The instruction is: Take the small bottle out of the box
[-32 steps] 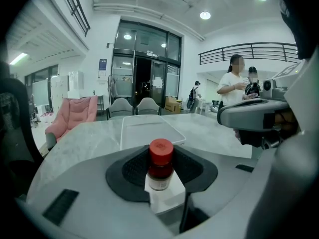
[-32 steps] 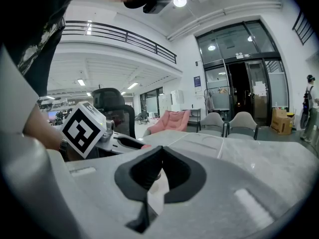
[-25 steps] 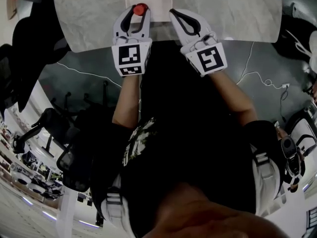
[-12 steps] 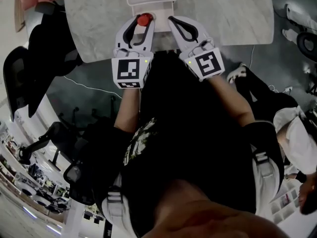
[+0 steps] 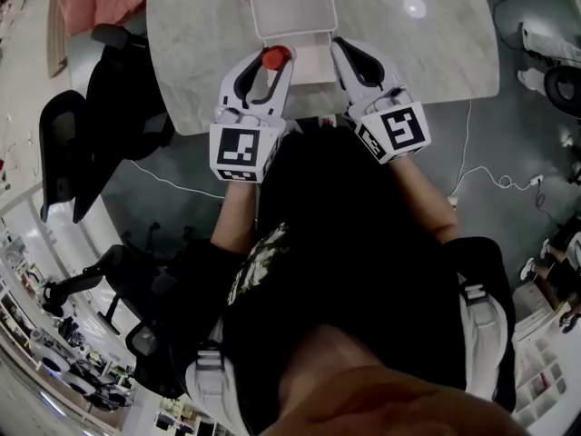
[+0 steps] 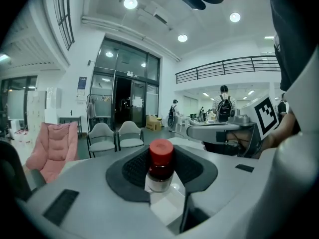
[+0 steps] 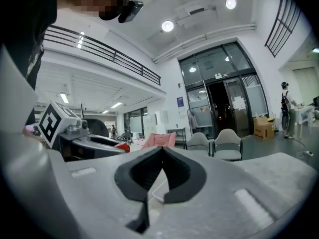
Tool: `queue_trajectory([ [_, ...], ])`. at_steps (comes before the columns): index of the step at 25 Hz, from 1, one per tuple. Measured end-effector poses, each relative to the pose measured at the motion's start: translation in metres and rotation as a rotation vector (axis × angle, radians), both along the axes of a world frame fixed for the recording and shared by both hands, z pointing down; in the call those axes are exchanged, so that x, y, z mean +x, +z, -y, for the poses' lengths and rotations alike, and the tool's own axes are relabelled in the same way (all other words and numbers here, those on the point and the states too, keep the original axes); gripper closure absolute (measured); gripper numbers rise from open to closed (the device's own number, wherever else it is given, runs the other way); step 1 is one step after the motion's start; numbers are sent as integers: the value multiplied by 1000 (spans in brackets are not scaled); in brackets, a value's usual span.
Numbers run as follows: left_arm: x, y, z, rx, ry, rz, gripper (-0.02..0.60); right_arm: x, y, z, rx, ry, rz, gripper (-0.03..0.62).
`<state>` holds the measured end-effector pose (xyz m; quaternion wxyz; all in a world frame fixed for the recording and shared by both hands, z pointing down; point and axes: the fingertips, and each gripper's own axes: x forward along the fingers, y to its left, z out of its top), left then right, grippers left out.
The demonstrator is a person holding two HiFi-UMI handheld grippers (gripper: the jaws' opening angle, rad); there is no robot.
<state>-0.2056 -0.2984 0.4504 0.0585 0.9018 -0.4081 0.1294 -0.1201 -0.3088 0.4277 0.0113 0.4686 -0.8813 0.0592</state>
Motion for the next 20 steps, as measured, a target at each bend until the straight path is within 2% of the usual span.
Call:
queue_trajectory([
  [4,-6,-28,2,55,16,-9,430,-9,-20,3,33,-15,-31,599],
  [9,-19,-56,0,60,16,-92,430,-32,-36,-1,48,-48,-93,599],
  [13,-28,-75,4,164,15,-45,430,-50,-57,-2,111,-59,-134,599],
  [17,-32,-88,8,177,-12,-104,430,-54,-69,3,151,-43,-168,599],
  [20,-42,-89,-2,193,-4,-79,430,-56,-69,-9,137,-17,-152,600],
])
